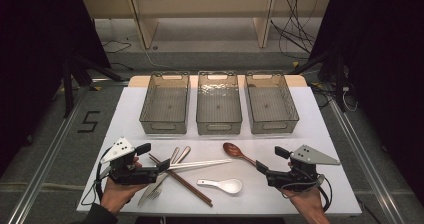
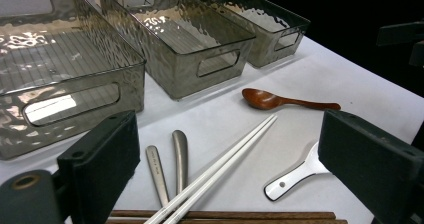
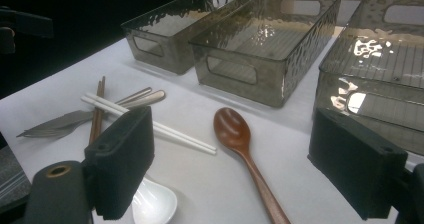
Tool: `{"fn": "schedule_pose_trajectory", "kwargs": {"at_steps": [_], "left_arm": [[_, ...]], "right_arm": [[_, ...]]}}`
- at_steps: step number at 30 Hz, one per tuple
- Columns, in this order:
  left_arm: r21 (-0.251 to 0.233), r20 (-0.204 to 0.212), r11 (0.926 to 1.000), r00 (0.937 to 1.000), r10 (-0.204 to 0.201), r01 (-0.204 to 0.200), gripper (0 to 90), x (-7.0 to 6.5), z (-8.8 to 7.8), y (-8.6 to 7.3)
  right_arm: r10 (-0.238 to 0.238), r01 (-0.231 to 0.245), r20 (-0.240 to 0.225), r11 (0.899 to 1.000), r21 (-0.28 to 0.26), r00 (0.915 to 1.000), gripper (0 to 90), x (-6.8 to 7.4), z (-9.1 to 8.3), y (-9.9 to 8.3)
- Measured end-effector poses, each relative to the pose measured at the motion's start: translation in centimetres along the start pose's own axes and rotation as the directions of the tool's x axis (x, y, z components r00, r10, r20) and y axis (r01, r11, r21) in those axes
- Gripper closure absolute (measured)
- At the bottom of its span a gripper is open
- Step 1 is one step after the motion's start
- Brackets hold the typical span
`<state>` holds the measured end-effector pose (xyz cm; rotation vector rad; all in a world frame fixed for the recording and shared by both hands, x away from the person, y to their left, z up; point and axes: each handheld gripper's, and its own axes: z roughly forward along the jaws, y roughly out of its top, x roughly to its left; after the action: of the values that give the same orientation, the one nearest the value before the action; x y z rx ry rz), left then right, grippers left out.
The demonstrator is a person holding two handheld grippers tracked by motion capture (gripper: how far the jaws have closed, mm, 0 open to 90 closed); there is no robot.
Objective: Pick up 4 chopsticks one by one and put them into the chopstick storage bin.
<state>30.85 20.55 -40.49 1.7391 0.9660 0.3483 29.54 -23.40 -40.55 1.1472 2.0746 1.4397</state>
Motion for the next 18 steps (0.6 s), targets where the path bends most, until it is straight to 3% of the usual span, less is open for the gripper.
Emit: {"fn": "schedule_pose_trajectory", "kwargs": {"at_steps": [5, 10, 14, 18], "left_arm": [[0.016, -0.003, 0.9999, 1.0, 0.004, -0.004, 8.7, 0.1, 0.1, 0.2], [0.065, -0.012, 0.9978, 0.9999, 0.012, -0.011, 8.8, 0.4, 0.4, 0.3], [0.104, -0.01, 0.9945, 0.9999, 0.014, -0.013, 8.8, 0.6, 0.8, 0.5], [0.162, -0.014, 0.9861, 0.999, 0.042, -0.039, 9.0, 0.9, 1.2, 1.4]], "right_arm": [[0.009, -0.009, 0.002, 1.0, -0.001, 1.0, 19.0, -0.1, 0.0, 0.1], [0.01, -0.01, 0.005, 1.0, 0.004, 0.9999, 19.3, -0.1, 0.0, 0.1], [0.011, -0.011, -0.001, 1.0, 0.013, 0.9999, 19.5, -0.2, 0.1, 0.1], [0.015, -0.015, -0.006, 1.0, 0.024, 0.9999, 19.6, -0.2, 0.3, 0.0]]}}
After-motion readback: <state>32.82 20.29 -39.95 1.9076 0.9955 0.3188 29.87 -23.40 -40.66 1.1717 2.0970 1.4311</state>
